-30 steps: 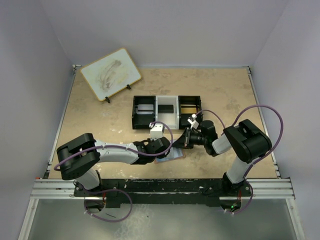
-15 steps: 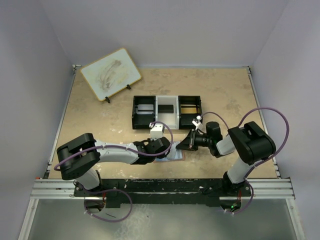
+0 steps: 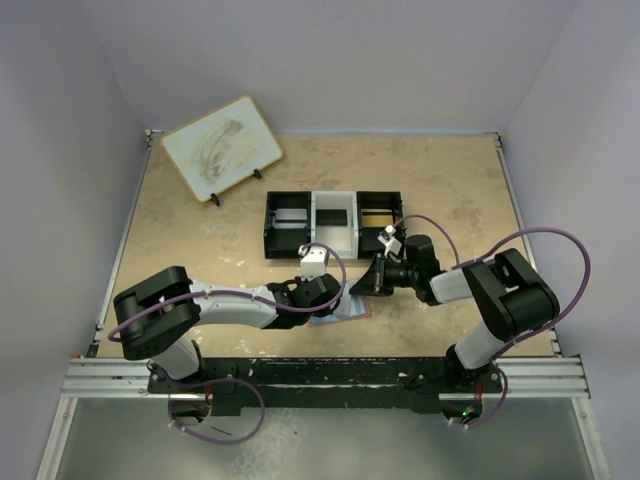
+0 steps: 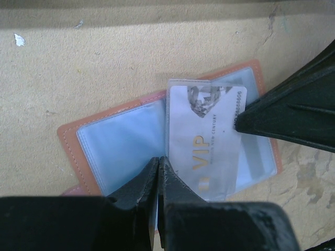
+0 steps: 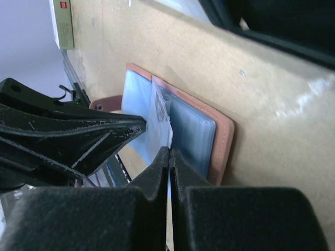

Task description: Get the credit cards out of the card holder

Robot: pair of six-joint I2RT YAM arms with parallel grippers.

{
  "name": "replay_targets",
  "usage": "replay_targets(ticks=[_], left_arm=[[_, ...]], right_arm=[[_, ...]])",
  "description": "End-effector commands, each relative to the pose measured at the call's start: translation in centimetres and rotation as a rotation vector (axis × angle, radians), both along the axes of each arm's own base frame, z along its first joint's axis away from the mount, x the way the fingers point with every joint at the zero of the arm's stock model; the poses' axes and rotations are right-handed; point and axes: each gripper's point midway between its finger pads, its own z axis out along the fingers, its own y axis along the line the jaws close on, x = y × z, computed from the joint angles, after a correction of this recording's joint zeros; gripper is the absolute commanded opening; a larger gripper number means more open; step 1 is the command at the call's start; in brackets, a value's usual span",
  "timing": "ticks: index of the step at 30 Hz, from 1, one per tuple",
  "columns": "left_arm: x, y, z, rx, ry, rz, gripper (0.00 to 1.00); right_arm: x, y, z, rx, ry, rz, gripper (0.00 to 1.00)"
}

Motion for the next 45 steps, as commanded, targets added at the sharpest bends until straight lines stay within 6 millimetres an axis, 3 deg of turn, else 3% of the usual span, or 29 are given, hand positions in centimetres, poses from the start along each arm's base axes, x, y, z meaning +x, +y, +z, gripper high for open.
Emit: replay_targets(ticks=[1, 5, 8, 11, 14, 19, 23, 31, 38, 41, 45], left_arm=[[-1.3, 2.9, -2.4, 0.130, 0.050, -0.011, 0.00], [-1.0, 3.6, -1.6, 0.127, 0.026, 0.029, 0.01], [-0.4, 3.5, 0.5, 0.063, -0.021, 0.053, 0.06], [0.0, 2.1, 2.8, -0.035, -0.068, 0.027, 0.12], [0.1, -0.1, 3.6, -0.107, -0.084, -0.040, 0.15], [-0.1, -1.9, 1.4, -0.068, -0.037, -0.094, 0.15], [-0.5, -0.9, -0.4, -0.024, -0.005, -0.062, 0.09], [-0.8, 0.6, -1.0, -0.007, 0.006, -0.024, 0.04], [-0.8, 0.9, -1.1, 0.012, 0.010, -0.019, 0.02], [-0.8, 1.0, -1.3, 0.021, 0.012, -0.019, 0.02], [-0.9, 1.0, -1.4, 0.025, 0.015, -0.019, 0.02]], right_arm=[[1.3, 0.2, 0.4, -0.080, -0.079, 0.059, 0.00], [0.8, 0.3, -0.1, -0.110, -0.068, 0.140, 0.00], [0.8, 0.3, -0.3, -0.124, -0.070, 0.156, 0.00], [0.5, 0.7, -0.3, -0.120, -0.071, 0.178, 0.02], [0.5, 1.4, -0.4, -0.115, -0.064, 0.172, 0.04], [0.7, 2.0, -0.2, -0.073, -0.053, 0.118, 0.13], [0.3, 2.3, 0.5, -0.016, -0.057, 0.089, 0.21], [-1.4, 1.9, 0.3, 0.017, -0.026, 0.063, 0.25], [-2.6, 1.8, 0.3, 0.052, -0.010, 0.067, 0.17], [-3.0, 1.6, 0.1, 0.056, -0.002, 0.063, 0.06], [-3.6, 1.7, 0.4, 0.086, 0.019, 0.084, 0.03]])
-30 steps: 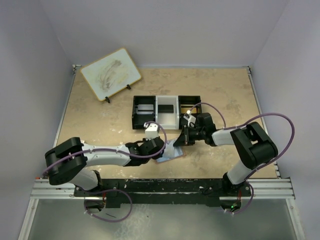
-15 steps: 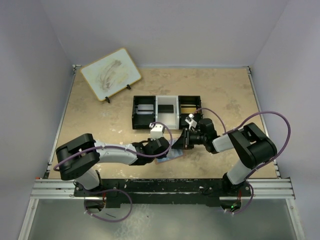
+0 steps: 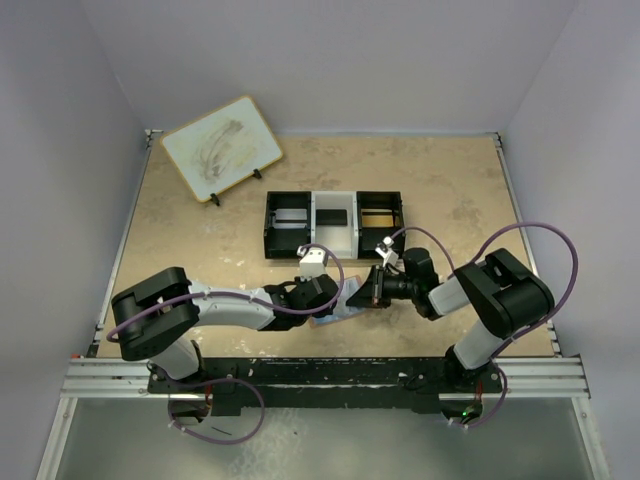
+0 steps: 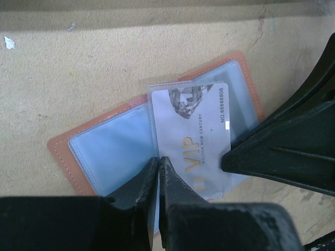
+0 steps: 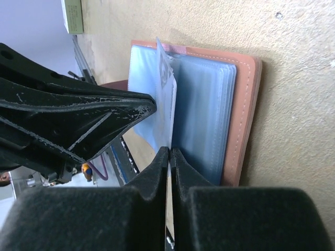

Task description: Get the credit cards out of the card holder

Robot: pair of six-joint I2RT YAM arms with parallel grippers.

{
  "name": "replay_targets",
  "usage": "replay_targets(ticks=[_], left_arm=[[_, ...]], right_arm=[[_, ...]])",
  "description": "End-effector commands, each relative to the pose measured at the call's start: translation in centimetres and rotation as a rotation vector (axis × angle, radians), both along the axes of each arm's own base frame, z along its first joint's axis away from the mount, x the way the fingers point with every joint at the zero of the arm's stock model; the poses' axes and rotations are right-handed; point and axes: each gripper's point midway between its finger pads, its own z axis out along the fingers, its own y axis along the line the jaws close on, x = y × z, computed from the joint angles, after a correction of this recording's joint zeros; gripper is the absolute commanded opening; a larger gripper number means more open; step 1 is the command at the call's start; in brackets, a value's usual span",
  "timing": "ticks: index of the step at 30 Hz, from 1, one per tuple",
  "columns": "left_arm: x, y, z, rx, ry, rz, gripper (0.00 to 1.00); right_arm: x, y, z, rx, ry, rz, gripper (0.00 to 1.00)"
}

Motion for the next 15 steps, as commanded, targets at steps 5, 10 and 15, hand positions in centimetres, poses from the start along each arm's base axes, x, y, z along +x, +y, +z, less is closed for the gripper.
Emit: replay_targets(ticks=[5, 10, 15], left_arm=[[-0.96, 1.71, -1.65, 0.081, 0.037, 0.003, 0.01], [-0.97, 2.00, -1.76, 0.095, 0.037, 0.005, 0.01], [-1.03, 2.33, -1.93, 0.109, 0.038, 0.007, 0.00]], right_arm=[[-0.73, 0.23, 1.11, 0.048, -0.003, 0.030, 0.00], [-0.68, -0.12, 0.97, 0.025, 0.001, 0.041, 0.00], [-0.73, -0.51, 0.75, 0.006, -0.006, 0.071, 0.01]])
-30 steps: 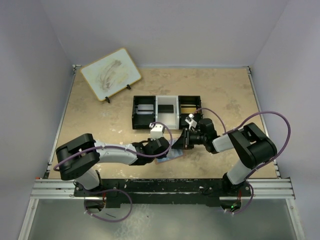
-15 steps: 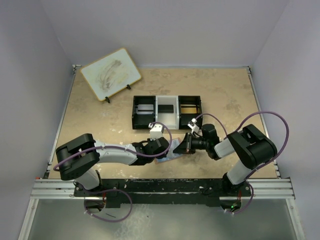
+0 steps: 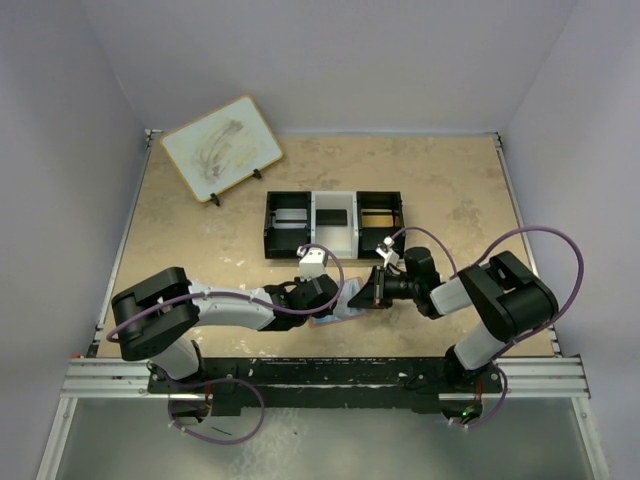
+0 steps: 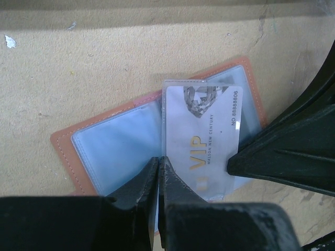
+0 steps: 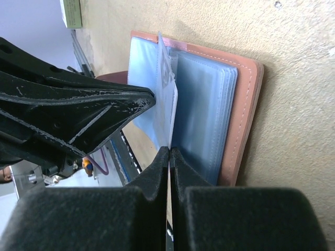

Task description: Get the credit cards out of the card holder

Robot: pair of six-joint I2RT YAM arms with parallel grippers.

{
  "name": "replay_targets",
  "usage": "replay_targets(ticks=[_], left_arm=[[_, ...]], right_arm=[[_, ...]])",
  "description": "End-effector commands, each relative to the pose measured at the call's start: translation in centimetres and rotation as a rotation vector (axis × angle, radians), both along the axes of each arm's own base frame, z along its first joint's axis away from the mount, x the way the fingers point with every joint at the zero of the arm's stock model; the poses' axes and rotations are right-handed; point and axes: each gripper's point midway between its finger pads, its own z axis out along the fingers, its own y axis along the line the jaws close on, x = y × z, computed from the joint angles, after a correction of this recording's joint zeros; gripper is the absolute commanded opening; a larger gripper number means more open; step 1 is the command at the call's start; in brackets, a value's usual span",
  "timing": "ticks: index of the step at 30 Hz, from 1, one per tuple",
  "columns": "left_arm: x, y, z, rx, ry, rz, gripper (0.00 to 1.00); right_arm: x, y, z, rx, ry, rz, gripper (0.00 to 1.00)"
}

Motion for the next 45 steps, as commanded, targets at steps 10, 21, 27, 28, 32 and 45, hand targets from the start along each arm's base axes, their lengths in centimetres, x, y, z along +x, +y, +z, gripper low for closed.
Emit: replay_targets(ticks=[10, 21, 27, 28, 32, 45], left_arm=[[-1.0, 2.4, -1.9, 0.109, 0.035, 0.002, 0.00], [-1.0, 2.1, -1.7, 0.106, 0.035, -0.003, 0.00], [-1.0, 2.3, -1.6, 0.111, 0.032, 0.001, 0.00], [-1.0, 2.4, -1.6, 0.112, 0.033, 0.000, 0.00], [-1.0, 2.5, -1.6, 0.115, 0.034, 0.001, 0.00], [-0.9, 2.7, 0.3, 0.088, 0.006, 0.009, 0.03]], right_arm=[[0.6, -0.1, 1.1, -0.006, -0.047, 0.052, 0.12], [0.0, 0.2, 1.1, 0.039, -0.051, 0.066, 0.08], [-0.8, -0.1, 1.0, 0.031, -0.031, 0.081, 0.00], [-0.7, -0.2, 1.0, 0.027, -0.035, 0.079, 0.00], [0.0, -1.0, 0.7, -0.024, -0.045, 0.066, 0.00], [1.5, -2.1, -0.3, -0.158, -0.068, 0.089, 0.00]])
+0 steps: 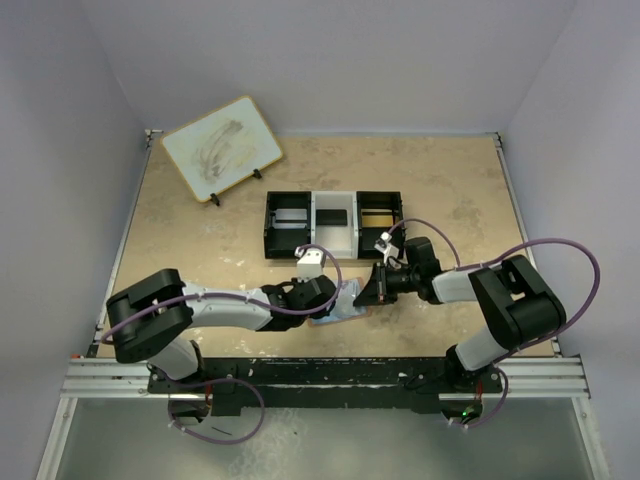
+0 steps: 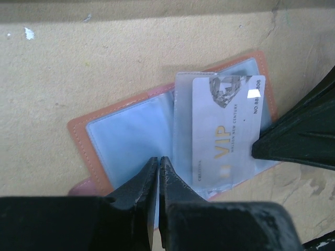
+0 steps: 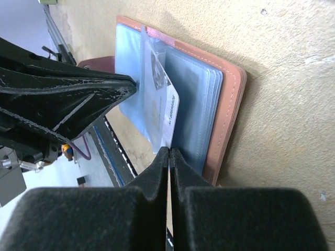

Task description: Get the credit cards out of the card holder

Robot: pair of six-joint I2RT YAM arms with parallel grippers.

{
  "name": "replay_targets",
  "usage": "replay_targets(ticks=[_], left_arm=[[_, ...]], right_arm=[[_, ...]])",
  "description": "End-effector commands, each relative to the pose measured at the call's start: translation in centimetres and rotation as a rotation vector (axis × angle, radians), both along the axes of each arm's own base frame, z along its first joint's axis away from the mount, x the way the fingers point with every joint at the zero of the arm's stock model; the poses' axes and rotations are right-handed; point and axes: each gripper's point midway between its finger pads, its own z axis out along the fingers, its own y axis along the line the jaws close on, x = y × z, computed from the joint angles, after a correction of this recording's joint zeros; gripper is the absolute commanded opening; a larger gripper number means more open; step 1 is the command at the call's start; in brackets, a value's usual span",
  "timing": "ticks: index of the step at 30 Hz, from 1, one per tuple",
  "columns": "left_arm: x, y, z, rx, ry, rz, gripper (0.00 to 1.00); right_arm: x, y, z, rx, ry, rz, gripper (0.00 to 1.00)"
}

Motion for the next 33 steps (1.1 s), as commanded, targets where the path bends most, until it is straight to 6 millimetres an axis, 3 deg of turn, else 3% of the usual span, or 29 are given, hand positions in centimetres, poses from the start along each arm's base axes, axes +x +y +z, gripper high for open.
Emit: replay_targets(ticks=[1, 6, 10, 18, 25, 33], left_arm=[[-0.6, 2.0, 1.1, 0.047, -0.012, 0.010, 0.06], [-0.1, 2.0, 5.3, -0.067, -0.088, 0.029, 0.16], [0.2, 2.8, 7.1, -0.109, -0.128, 0.061, 0.19], [-0.3, 2.6, 6.8, -0.155, -0.116, 0.051, 0.20], [-0.3, 1.5, 6.4, -0.171, -0.101, 0.035, 0.21], [0.3, -0.3, 6.8, -0.169, -0.103, 0.013, 0.21]], right_arm=[[1.5, -0.6, -0.1, -0.067, -0.067, -0.004, 0.00], [3.0, 0.0, 1.3, -0.077, -0.123, -0.028, 0.00], [3.0, 1.1, 1.8, -0.116, -0.148, 0.005, 0.00], [1.9, 3.8, 2.9, -0.055, -0.145, 0.075, 0.00], [1.3, 4.4, 2.6, -0.026, -0.132, 0.120, 0.00], [2.1, 5.2, 2.4, -0.012, -0.124, 0.134, 0.00]])
